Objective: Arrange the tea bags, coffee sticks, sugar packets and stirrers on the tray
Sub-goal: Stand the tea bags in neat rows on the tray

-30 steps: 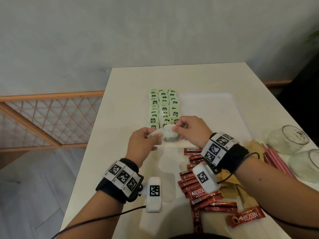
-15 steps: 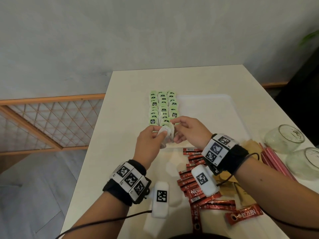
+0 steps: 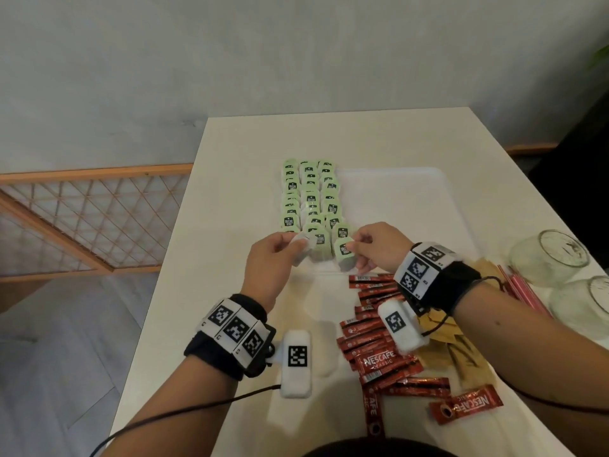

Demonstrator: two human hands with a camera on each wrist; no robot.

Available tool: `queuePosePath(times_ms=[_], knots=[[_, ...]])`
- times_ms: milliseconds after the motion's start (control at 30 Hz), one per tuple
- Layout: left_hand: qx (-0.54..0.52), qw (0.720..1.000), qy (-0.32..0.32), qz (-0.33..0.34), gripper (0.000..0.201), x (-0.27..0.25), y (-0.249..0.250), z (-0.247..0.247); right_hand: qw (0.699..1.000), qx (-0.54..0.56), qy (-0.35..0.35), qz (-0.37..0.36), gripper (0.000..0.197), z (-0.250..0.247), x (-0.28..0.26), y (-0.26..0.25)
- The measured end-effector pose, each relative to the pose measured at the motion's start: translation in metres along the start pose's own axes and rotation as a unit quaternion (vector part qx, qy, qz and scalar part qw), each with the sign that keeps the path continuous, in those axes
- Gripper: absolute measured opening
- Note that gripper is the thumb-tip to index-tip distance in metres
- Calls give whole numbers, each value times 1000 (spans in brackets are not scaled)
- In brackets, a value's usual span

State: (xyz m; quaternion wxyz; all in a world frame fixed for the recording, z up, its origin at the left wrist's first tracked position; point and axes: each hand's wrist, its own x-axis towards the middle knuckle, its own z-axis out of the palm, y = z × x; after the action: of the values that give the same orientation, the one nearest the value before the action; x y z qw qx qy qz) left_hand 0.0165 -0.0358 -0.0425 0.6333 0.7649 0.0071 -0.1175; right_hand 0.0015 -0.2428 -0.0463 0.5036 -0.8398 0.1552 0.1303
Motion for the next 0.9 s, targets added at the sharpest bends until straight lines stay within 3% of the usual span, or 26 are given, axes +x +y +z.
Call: queuePosePath(times_ms=[300, 467, 567, 733, 900], knots=[[-5, 999, 44, -17, 12, 14, -8, -8, 998, 11, 58, 5, 15, 9, 16, 1], [-10, 999, 24, -19, 4, 18, -10, -5, 997, -10, 76, 4, 25, 7, 18, -1], [-8, 1000, 10, -5, 7, 17, -7, -3, 991, -39, 118, -40, 32, 3, 12, -8], [-5, 1000, -24, 12, 8, 14, 1, 6, 993, 10, 42, -110, 15, 12, 1, -25], [108, 990, 61, 64, 17, 11, 2, 9, 992, -27, 65, -109, 16, 16, 0, -28]])
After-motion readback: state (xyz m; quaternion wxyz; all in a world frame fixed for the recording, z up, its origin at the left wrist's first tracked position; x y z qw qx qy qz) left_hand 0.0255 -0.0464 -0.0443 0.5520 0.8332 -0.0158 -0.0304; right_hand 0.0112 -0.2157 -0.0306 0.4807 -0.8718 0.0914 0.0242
